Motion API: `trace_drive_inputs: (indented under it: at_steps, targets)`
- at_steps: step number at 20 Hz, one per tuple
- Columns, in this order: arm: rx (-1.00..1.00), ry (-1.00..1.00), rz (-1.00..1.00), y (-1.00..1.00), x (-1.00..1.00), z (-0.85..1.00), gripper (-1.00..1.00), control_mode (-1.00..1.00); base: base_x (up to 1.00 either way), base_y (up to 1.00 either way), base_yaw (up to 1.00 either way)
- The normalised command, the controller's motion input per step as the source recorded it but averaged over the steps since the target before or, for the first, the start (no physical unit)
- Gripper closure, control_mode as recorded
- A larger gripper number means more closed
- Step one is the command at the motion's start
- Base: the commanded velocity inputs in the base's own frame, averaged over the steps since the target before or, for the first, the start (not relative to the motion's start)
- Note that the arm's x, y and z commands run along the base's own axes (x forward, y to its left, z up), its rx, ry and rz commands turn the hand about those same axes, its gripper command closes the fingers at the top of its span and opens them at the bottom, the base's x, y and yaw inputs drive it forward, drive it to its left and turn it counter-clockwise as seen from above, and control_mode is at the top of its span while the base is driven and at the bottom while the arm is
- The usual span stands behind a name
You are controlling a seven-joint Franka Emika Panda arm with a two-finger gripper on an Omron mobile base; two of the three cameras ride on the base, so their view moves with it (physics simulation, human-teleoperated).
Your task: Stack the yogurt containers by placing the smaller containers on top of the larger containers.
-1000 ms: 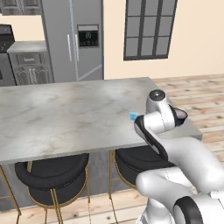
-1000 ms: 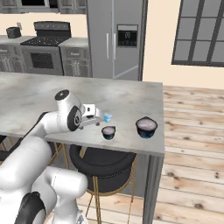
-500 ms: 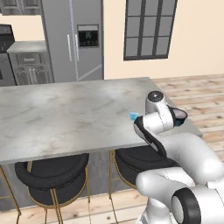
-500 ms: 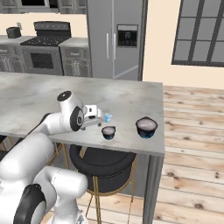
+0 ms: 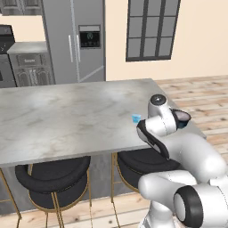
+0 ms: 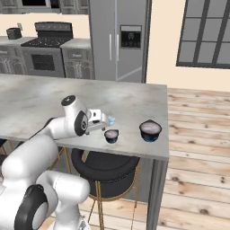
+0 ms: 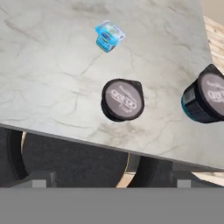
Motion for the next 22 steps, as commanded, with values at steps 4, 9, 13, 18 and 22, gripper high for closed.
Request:
trace_drive_inputs:
  at_steps: [4,9,13,18,22]
  targets:
    - [0.00,0.00,0.00,0.00,0.12,-0.11,-1.00,-1.00,0.00,0.00,0.00]
    - [0.00,0.00,0.00,0.00,0.11,-0.11,-1.00,-1.00,0.00,0.00,0.00]
    - [0.00,0.00,0.00,0.00,0.09,-0.08,-1.00,-1.00,0.00,0.00,0.00]
    - [-0.01,0.00,-0.03,0.00,0.10,-0.05,-1.00,-1.00,0.00,0.00,0.00]
    - [-0.02,0.00,-0.04,0.00,0.09,-0.04,-1.00,-1.00,0.00,0.00,0.00]
